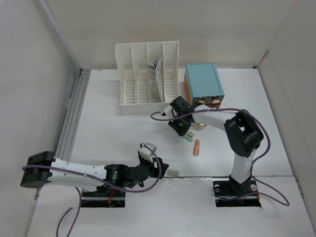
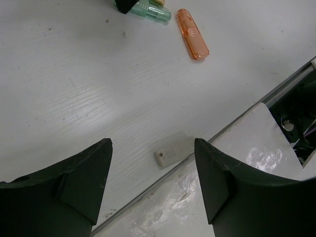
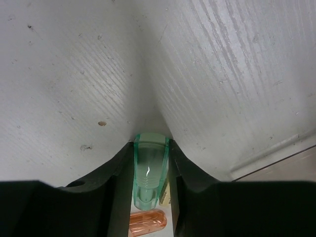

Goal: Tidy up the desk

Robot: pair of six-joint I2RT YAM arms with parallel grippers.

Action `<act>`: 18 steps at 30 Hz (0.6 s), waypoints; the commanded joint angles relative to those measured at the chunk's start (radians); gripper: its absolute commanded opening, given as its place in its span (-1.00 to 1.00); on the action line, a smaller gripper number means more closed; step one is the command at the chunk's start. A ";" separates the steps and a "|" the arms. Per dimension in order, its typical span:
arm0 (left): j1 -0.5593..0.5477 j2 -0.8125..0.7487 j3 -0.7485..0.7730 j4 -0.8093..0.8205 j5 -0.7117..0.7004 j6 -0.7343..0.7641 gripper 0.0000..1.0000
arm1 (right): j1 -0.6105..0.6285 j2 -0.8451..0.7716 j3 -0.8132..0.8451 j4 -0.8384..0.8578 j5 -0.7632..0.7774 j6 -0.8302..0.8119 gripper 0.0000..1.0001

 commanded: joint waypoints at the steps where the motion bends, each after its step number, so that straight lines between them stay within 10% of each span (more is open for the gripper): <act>1: -0.005 -0.010 -0.008 0.028 -0.019 0.009 0.29 | 0.012 0.019 -0.001 -0.021 -0.032 -0.006 -0.82; 9: -0.005 -0.001 -0.008 0.028 -0.019 0.009 0.29 | 0.012 -0.103 0.183 -0.215 -0.291 -0.230 -0.97; 18: -0.005 0.019 0.022 -0.002 -0.019 0.027 0.29 | -0.079 -0.196 0.280 -0.223 -0.244 -0.290 -1.00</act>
